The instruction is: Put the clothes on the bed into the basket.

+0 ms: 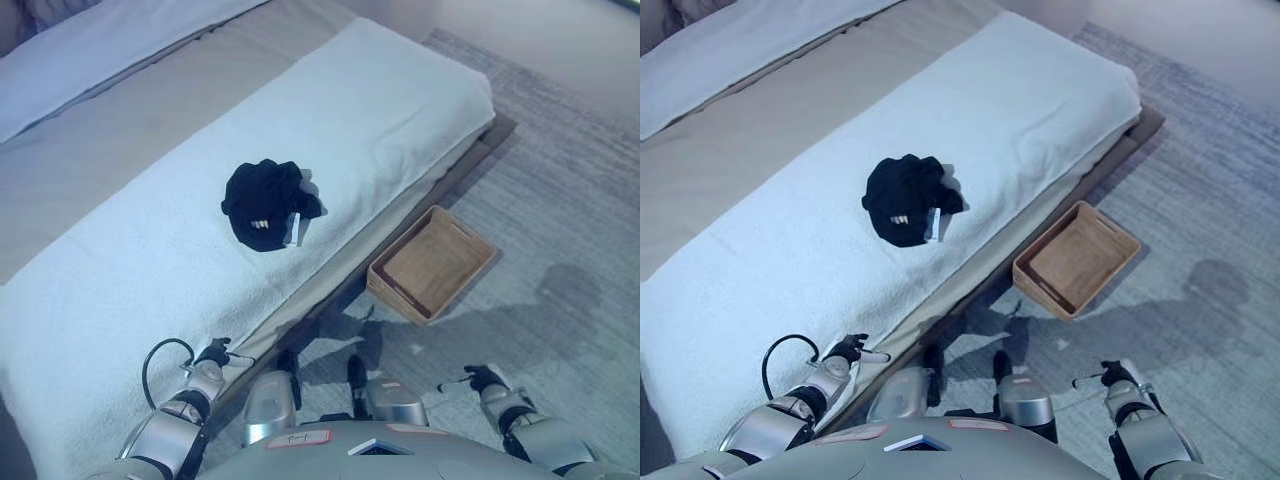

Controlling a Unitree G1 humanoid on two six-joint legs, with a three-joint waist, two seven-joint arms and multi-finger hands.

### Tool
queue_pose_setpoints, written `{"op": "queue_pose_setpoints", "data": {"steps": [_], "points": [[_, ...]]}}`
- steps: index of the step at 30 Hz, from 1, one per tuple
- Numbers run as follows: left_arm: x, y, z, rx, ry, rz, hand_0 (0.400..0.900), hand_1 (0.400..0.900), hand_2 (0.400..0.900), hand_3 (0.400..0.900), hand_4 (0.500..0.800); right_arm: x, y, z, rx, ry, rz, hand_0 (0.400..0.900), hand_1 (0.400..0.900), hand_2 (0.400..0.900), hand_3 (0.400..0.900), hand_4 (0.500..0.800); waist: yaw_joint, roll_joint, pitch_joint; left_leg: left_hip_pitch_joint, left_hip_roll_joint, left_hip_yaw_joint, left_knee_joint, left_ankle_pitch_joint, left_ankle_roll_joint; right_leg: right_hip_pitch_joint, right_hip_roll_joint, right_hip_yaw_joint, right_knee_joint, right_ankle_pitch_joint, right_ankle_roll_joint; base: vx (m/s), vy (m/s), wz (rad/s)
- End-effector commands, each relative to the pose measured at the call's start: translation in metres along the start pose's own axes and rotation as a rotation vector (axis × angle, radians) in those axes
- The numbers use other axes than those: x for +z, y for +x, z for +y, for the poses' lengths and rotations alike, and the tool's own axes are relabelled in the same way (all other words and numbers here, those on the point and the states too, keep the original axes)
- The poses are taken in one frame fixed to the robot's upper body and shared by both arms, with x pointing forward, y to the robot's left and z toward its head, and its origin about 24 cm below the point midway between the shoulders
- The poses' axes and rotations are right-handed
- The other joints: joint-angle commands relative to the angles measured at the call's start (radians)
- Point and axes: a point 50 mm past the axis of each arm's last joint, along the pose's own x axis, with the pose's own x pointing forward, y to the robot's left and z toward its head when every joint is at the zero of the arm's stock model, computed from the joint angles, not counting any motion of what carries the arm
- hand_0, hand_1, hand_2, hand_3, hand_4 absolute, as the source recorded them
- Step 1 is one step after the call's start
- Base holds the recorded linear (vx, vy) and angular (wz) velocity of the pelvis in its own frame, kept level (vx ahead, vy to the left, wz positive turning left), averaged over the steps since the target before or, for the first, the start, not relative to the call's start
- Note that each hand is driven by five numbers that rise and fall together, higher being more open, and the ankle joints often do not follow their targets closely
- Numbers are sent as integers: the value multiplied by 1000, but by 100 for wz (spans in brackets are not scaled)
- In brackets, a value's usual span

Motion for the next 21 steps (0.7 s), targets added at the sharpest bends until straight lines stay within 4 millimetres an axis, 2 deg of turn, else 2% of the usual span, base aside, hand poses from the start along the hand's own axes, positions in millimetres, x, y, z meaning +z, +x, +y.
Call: {"op": "queue_pose_setpoints", "data": {"steps": [1,2,4,6,7,8,9,10,11,12,13,14,15,16,17,18,19,20,21], "points": [[-3,2,19,90,-23,5,900,900,900,900,800,-5,1,-15,-69,-14,6,900,900,900,900,800,5,11,-31,-50,20,17,-66,108,37,18,2,44,135,-147,112,304,156,-38],[-3,2,18,86,-23,5,900,900,900,900,800,-6,1,-15,-68,-14,10,900,900,900,900,800,5,18,-36,-48,26,30,-66,113,30,37,-1,52,128,-155,117,362,192,-59],[-6,1,15,78,-19,11,900,900,900,900,800,-9,1,-14,-55,-28,21,900,900,900,900,800,15,30,-62,-28,22,22,-66,118,36,78,-19,77,116,-173,128,432,251,-74],[-6,1,14,78,-19,10,900,900,900,900,800,-11,1,-11,-47,-34,26,900,900,900,900,800,21,29,-79,-22,16,19,-66,119,38,92,-35,87,116,-179,137,372,232,-44],[-5,2,16,80,-16,8,900,900,900,900,800,-13,0,-7,-30,-24,33,900,900,900,900,800,21,22,-101,3,1,34,-66,106,53,99,-69,96,147,-179,159,287,185,-25],[-5,2,16,81,-15,8,900,900,900,900,800,-13,0,-7,-30,-24,33,900,900,900,900,800,22,21,-100,5,-1,37,-66,105,54,100,-70,98,147,-180,159,511,371,-41],[-3,2,18,84,-14,4,900,900,900,900,800,-14,0,-5,-22,2,37,900,900,900,900,800,21,14,-105,42,-32,59,-63,75,88,51,-103,100,297,-123,197,297,279,-33],[0,2,20,89,-20,-4,900,900,900,900,800,-11,1,-7,-26,9,29,900,900,900,900,800,20,12,-98,61,-44,75,-59,60,104,5,-116,110,389,-69,208,293,278,-35],[0,2,20,90,-20,-4,900,900,900,900,800,-11,1,-7,-26,9,29,900,900,900,900,800,23,11,-98,61,-44,79,-58,60,104,0,-116,114,394,-71,209,92,160,-25],[7,3,24,101,-24,-26,900,900,900,900,800,-5,1,-9,-33,20,13,900,900,900,900,800,17,8,-79,70,-53,90,-53,54,120,-55,-116,127,505,-3,216,16,122,-15],[12,3,28,110,-28,-38,900,900,900,900,800,0,1,-9,-34,25,-1,900,900,900,900,800,11,13,-57,82,-53,94,-53,54,127,-112,-106,126,600,8,211,20,182,-28],[13,3,30,121,-32,-39,900,900,900,900,800,4,1,-9,-36,24,-12,900,900,900,900,800,11,19,-41,95,-52,104,-61,49,133,-165,-112,92,642,10,209,-11,172,-39],[13,4,35,139,-43,-36,900,900,900,900,800,9,1,-10,-44,27,-22,900,900,900,900,800,17,29,-32,103,-47,121,-66,39,131,-203,-141,20,615,-16,206,59,135,-65],[12,5,43,171,-68,-27,900,900,900,900,800,14,1,-10,-47,30,-30,900,900,900,900,800,34,35,-34,124,-27,160,-66,18,109,-195,-198,-170,398,-59,208,123,48,-61],[14,5,46,180,-77,-28,900,900,900,900,800,16,1,-10,-49,23,-33,900,900,900,900,800,43,27,-40,139,-28,173,-66,2,94,-186,-210,-227,305,-55,217,161,-60,-69],[12,5,49,185,-96,-17,900,900,900,900,800,15,1,-8,-45,13,-29,900,900,900,900,800,58,13,-49,152,-24,206,-66,-15,81,-153,-218,-322,185,-9,234,96,-86,-15],[11,5,48,180,-95,-15,900,900,900,900,800,15,1,-9,-48,19,-31,900,900,900,900,800,46,11,-46,153,-22,202,-66,-9,86,-128,-206,-286,154,8,225,29,-61,-3],[11,5,48,180,-95,-15,900,900,900,900,800,15,1,-9,-48,19,-31,900,900,900,900,800,47,11,-46,153,-22,202,-66,-9,86,-128,-206,-286,154,8,225,99,-92,28],[3,5,43,171,-106,10,900,900,900,900,800,13,1,-6,-40,9,-25,900,900,900,900,800,53,-1,-62,171,-7,203,-66,-3,75,-92,-187,-275,120,2,221,102,-80,5]]}}
